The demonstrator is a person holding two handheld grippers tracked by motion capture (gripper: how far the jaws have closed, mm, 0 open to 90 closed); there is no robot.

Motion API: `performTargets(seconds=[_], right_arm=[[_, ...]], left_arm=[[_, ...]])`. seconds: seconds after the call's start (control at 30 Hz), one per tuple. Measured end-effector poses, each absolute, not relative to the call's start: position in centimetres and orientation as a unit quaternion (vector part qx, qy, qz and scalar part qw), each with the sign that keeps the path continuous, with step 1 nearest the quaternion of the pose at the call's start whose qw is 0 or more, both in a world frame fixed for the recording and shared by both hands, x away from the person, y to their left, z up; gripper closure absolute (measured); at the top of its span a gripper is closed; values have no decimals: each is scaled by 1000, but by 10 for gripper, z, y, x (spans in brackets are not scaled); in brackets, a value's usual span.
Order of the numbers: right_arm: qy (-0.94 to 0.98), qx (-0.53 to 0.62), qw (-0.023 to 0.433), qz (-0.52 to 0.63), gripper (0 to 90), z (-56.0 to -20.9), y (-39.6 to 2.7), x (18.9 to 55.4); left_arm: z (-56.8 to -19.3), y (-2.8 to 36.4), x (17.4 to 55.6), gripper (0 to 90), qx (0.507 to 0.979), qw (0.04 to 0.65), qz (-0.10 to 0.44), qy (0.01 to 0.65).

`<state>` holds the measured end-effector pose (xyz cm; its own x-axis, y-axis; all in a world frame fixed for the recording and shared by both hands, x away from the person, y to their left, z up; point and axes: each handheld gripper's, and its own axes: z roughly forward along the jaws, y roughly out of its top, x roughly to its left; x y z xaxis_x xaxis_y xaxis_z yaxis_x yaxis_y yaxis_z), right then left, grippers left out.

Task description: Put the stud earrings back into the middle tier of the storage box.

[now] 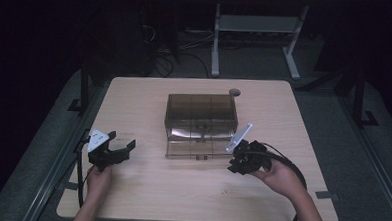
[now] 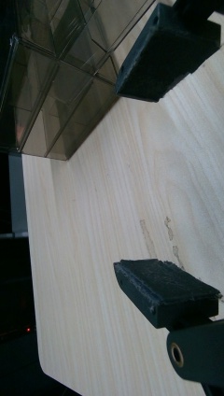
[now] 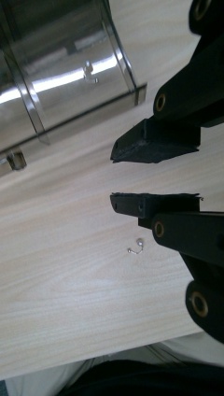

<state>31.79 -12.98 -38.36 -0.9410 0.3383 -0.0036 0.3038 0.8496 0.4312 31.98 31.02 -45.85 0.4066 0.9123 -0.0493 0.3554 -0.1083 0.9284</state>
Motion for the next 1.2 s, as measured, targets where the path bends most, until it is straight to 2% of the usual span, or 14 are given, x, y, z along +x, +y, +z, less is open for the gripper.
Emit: performTargets(seconds=[0.6,1.2], right_arm=[[968,153,7,199,704,-410,-114,301],[979,137,-21,152,725,-432,-101,295]], left_arm=[[-459,311,320,129,686,482,289,461],[-458,311,320,129,687,481,290,461]])
